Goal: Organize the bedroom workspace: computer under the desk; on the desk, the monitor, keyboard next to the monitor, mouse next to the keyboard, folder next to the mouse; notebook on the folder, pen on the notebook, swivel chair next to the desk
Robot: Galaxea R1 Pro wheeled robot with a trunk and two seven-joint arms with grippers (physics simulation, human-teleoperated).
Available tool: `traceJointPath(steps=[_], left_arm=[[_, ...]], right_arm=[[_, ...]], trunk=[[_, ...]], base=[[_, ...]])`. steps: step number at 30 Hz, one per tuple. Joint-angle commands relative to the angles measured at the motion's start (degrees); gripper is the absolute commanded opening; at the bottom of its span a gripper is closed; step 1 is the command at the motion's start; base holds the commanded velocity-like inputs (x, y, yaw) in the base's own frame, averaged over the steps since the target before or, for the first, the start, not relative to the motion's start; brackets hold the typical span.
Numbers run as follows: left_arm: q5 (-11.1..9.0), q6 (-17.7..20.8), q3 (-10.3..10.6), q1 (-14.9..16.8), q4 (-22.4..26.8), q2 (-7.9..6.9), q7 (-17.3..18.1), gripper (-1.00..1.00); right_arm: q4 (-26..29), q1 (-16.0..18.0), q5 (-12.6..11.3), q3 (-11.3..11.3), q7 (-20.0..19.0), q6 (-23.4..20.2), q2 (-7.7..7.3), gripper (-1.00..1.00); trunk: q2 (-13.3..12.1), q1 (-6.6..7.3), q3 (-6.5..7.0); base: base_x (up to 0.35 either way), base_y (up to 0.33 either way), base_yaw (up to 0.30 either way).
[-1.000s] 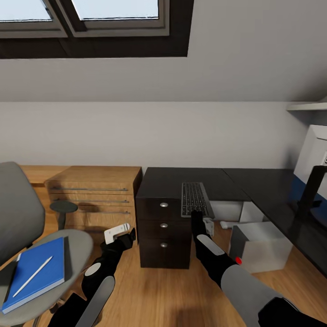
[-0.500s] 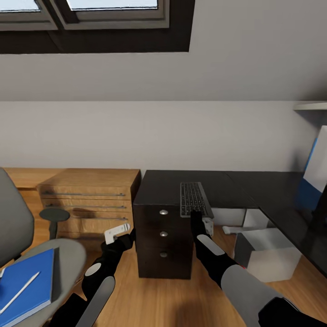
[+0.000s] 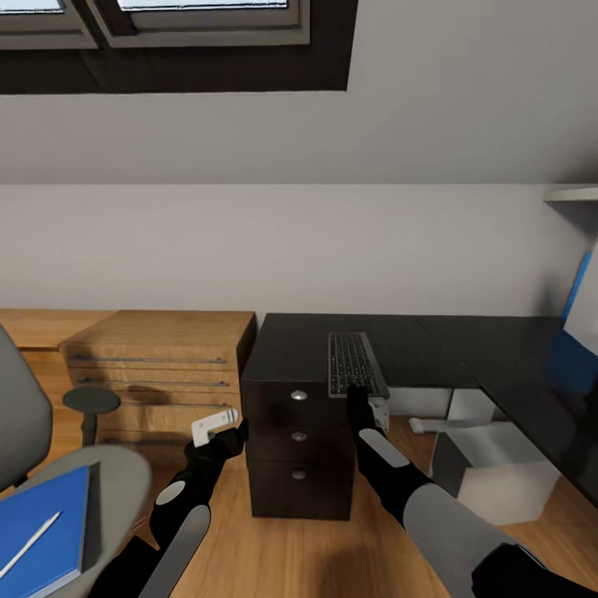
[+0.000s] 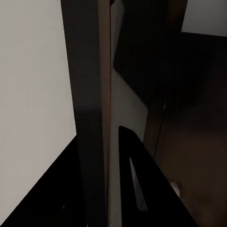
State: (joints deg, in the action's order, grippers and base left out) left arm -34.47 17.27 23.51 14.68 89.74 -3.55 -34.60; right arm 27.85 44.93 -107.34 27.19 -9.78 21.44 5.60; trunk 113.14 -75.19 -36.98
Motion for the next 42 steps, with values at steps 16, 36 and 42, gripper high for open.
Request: traceJointPath(steps=[16, 36, 42], left_arm=[[-0.4, 0.2, 0.1, 0.1, 0.8, -0.06, -0.4, 1.0], [-0.4, 0.1, 0.0, 0.1, 1.4, 0.03, -0.4, 1.0], [-0.4, 0.1, 0.0, 0.1, 1.4, -0.07, -0.5, 1.0]], right_arm=[[-2.1, 0.0, -2.5, 0.3, -0.8, 0.2, 0.12, -1.0], [-2.9, 0.0, -2.4, 0.3, -0.8, 0.3, 0.26, -1.0], [-2.9, 0.0, -2.4, 0.3, -0.7, 0.3, 0.28, -1.0]], trunk=[[0.0, -0.01, -0.08], [4.8, -2.65, -2.23], [4.8, -2.65, -2.23]], base=[[0.16, 0.0, 0.0], [0.002, 0.0, 0.0], [0.0, 0.0, 0.0]])
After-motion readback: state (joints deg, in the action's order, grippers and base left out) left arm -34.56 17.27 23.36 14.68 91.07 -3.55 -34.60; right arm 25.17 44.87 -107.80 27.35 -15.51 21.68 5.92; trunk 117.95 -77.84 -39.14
